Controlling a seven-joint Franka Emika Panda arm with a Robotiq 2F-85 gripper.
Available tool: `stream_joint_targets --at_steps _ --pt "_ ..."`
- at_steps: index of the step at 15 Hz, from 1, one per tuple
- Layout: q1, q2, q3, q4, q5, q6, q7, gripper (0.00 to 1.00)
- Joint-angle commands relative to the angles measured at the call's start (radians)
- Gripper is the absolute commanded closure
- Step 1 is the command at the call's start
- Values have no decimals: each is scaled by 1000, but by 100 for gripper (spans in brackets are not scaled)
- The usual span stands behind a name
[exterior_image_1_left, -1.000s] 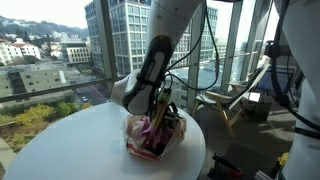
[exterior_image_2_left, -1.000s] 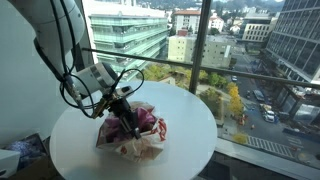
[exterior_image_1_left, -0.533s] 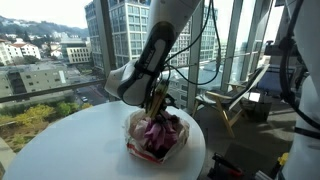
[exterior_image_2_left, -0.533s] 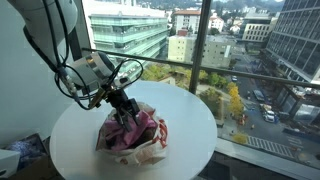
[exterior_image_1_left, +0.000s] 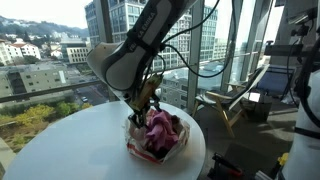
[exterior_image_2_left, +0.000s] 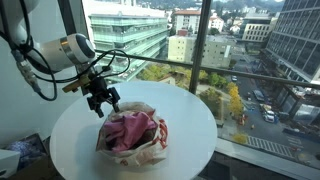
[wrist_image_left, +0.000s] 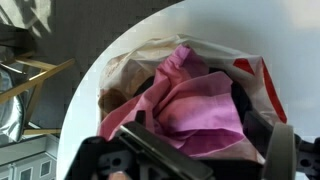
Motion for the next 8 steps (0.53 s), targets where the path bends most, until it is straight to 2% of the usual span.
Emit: stream_joint_targets --at_steps 1,8 --pt "4 -23 22 -88 108 184 -104 0" --pt "4 40 54 -153 292 589 -348 0"
